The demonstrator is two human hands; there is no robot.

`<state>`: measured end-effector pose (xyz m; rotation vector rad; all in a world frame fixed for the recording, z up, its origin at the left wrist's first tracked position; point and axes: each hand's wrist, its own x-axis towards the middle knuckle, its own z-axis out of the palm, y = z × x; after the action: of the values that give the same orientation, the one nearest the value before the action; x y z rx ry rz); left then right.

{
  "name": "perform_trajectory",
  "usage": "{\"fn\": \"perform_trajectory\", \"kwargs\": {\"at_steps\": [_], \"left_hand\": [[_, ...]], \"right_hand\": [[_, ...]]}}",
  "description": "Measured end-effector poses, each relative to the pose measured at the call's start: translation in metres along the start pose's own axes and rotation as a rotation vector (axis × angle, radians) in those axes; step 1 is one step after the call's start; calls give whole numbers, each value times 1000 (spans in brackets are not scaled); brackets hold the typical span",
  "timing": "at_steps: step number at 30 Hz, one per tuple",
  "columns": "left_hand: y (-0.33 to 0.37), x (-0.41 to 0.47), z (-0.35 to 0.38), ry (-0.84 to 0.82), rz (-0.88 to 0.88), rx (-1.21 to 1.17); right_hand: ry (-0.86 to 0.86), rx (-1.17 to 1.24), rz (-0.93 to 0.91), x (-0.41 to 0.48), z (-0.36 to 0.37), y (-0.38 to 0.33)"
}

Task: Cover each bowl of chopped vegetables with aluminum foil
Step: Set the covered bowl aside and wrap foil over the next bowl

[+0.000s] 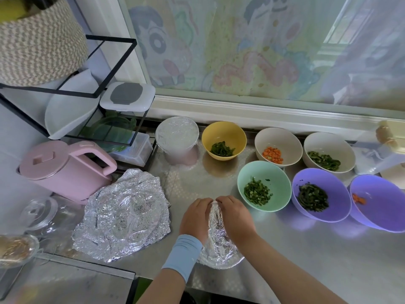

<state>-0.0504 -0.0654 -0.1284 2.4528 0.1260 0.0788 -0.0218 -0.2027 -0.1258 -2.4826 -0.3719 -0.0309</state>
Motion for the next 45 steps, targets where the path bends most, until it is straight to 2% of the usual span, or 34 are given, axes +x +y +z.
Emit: {"fn": "perform_trajectory", "kwargs": {"at_steps": [4, 7, 13, 17, 22, 26, 31, 34, 38, 45], "left_hand": [[2, -5, 1, 12, -63, 0], [3, -9, 0, 43, -65, 32], [5, 1, 9, 107, 163, 78], [2, 2, 13, 137, 159, 103], [7, -2, 11, 172, 85, 113], [8, -4, 8, 142, 21, 152], [4, -1, 9, 17, 161, 73], [3, 0, 11, 8, 123, 33], [7, 0, 10, 27, 69, 6], [-5, -1, -5, 86, -105, -3]], "right_hand": [[-68, -4, -14, 4, -1, 0], [-117, -74, -97, 9, -3, 0], [9, -223, -114, -4, -10, 2], [69, -144, -78, -5, -2, 8], [48, -25, -97, 1, -2, 11], [16, -20, -142, 7, -2, 10], [50, 15, 0, -4, -2, 9], [26, 92, 86, -5, -5, 9], [-23, 93, 89, -4, -9, 8], [-222, 17, -116, 26, -3, 1]]}}
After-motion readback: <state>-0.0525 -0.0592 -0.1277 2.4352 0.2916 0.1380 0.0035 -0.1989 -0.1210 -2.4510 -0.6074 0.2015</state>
